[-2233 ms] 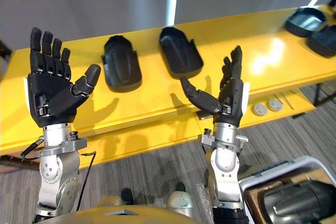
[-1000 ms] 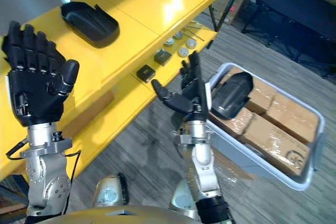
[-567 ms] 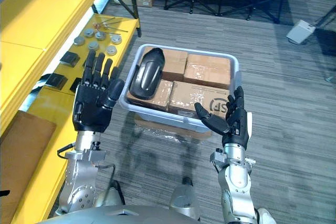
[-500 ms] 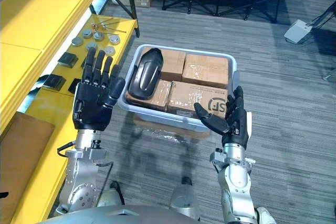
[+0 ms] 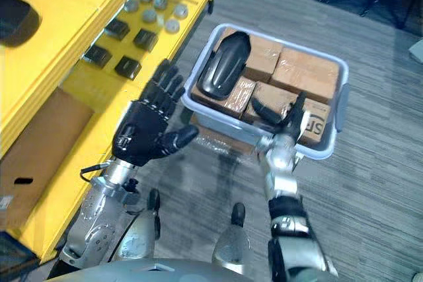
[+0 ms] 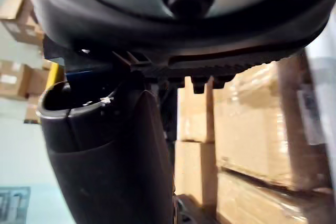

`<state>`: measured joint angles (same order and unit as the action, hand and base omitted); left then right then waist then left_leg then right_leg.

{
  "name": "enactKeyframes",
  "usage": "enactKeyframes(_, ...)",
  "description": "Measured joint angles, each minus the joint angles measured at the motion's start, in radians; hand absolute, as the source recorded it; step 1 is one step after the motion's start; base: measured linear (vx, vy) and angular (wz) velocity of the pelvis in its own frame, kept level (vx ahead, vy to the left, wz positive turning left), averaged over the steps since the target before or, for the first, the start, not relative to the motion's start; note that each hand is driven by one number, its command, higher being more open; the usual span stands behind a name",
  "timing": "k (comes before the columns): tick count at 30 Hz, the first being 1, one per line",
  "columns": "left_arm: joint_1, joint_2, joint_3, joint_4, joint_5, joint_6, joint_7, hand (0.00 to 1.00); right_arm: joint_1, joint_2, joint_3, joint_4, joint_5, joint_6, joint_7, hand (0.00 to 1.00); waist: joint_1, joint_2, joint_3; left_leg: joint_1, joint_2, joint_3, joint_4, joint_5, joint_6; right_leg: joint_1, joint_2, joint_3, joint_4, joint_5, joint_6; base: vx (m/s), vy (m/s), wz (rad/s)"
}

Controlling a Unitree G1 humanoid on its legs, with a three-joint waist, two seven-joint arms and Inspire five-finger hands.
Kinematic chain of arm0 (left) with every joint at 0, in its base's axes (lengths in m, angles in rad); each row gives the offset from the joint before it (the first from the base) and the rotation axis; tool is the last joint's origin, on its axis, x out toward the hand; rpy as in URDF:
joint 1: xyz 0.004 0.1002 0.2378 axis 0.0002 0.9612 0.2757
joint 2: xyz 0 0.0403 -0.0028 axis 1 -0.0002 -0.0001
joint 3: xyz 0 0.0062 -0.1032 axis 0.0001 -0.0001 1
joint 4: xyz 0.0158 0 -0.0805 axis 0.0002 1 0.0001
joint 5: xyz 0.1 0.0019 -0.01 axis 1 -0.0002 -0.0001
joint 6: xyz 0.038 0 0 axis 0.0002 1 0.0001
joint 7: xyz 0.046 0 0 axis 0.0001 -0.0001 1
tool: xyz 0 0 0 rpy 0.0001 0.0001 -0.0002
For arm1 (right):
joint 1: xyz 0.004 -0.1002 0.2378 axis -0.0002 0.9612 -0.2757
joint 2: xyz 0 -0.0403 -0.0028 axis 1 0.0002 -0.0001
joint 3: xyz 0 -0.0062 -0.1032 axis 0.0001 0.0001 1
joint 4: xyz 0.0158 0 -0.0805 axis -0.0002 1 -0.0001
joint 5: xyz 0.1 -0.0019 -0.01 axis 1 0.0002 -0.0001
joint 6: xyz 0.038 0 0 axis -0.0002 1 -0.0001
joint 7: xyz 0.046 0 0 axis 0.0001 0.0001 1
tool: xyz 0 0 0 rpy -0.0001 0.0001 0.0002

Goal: Walk over and take three plastic housings, then place them on the shelf

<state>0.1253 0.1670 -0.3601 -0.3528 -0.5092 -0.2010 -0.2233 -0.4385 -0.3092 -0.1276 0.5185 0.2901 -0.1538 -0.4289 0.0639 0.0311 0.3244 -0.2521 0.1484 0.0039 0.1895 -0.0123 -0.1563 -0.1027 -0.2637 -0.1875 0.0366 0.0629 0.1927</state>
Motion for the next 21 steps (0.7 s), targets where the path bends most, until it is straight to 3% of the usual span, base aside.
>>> enactKeyframes(3,-0.001,0.0,-0.036,0.028,0.024,0.009,-0.006,1.0,-0.11,-0.077,0.005,0.066,0.001,0.001,0.012,1.0,0.015,0.023,0.03,-0.018,0.002,-0.013,-0.002,0.015,0.0,-0.014,0.005,-0.006,0.0,0.008,-0.004,-0.08,-0.02,0.1)
enactKeyframes(8,-0.016,0.011,-0.065,0.099,0.04,0.011,-0.007,1.0,-0.185,-0.118,0.025,0.156,0.0,0.005,0.028,1.0,0.021,0.028,0.053,-0.039,-0.001,-0.035,0.0,0.021,0.001,-0.019,0.005,-0.028,0.007,0.009,-0.003,0.0,-0.004,0.11)
enactKeyframes(13,-0.047,0.008,-0.074,0.163,0.03,0.01,0.003,1.0,-0.301,-0.193,0.07,0.263,-0.001,0.072,0.041,1.0,0.043,0.046,0.083,-0.041,-0.001,-0.05,0.004,0.029,0.002,-0.02,0.005,-0.04,0.029,0.009,-0.003,0.0,-0.007,0.08)
enactKeyframes(18,-0.058,0.002,-0.107,0.201,0.003,0.008,0.012,1.0,-0.436,-0.271,0.135,0.375,-0.009,0.103,0.058,1.0,0.061,0.078,0.117,-0.06,-0.004,-0.07,0.001,0.046,0.003,-0.039,0.002,-0.059,0.057,0.005,-0.006,-0.05,-0.009,0.1)
enactKeyframes(21,-0.057,-0.008,-0.124,0.252,0.0,0.008,0.022,1.0,-0.512,-0.294,0.163,0.424,-0.01,0.122,0.058,1.0,0.071,0.084,0.128,-0.079,-0.004,-0.079,-0.002,0.058,0.002,-0.061,0.001,-0.067,0.073,0.001,-0.007,-0.05,-0.009,0.07)
